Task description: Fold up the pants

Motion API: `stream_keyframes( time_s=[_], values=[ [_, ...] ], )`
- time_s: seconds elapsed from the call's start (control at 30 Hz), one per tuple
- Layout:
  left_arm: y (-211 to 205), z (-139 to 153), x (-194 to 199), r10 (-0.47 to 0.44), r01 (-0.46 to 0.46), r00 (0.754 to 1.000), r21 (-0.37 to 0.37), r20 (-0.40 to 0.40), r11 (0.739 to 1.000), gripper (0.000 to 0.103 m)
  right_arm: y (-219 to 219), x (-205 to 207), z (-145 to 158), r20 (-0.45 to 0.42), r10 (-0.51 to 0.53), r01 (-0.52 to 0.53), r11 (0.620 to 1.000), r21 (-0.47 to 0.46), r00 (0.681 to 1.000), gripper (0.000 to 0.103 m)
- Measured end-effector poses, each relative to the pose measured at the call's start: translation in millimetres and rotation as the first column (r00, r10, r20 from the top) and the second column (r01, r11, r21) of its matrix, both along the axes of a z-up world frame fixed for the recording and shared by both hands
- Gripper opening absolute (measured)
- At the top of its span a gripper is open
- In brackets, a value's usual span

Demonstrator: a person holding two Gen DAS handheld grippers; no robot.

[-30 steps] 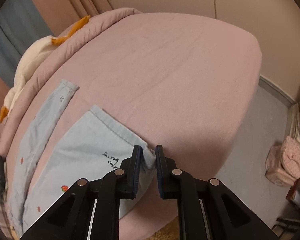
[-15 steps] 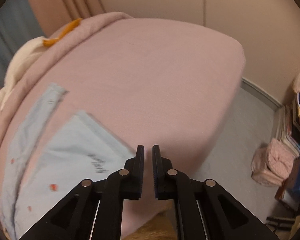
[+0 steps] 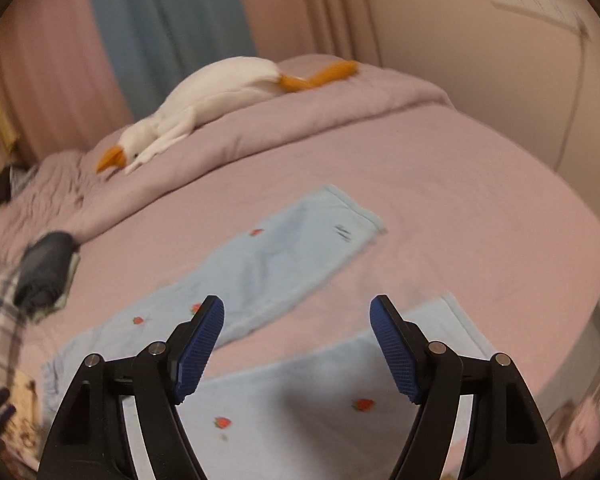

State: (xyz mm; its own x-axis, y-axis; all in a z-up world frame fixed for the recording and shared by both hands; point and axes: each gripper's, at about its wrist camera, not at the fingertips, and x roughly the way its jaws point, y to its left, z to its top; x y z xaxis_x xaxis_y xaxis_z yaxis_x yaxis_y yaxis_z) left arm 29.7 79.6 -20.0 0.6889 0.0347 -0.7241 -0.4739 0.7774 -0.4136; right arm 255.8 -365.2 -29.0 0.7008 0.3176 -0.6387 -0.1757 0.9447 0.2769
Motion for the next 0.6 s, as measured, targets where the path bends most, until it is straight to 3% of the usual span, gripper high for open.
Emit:
stream_keyframes(
  time_s=[0.27, 0.43, 0.6],
  values=[
    [-20.0, -4.9, 41.1, -0.049, 0.049, 0.999, 0.012, -0.011, 0.999, 0.093, 49.0, 11.5, 11.3, -0.008, 0.097, -0.097, 0.995, 0.018, 0.995, 0.075],
    [-16.0, -16.7, 55.0, -0.014, 0.014, 1.000, -0.026, -0.016, 1.000, 0.093, 85.0, 41.5, 16.3, -0.086, 0.214, -0.200, 0.969, 0.148, 0.973, 0.075],
    [-10.1, -33.3, 61.6, 0.015, -0.019, 0.999, -0.093, -0.052, 0.996, 0.093, 128.6, 94.6, 6.2, -0.176, 0.222, -0.194, 0.968, 0.161, 0.959, 0.075]
  ],
)
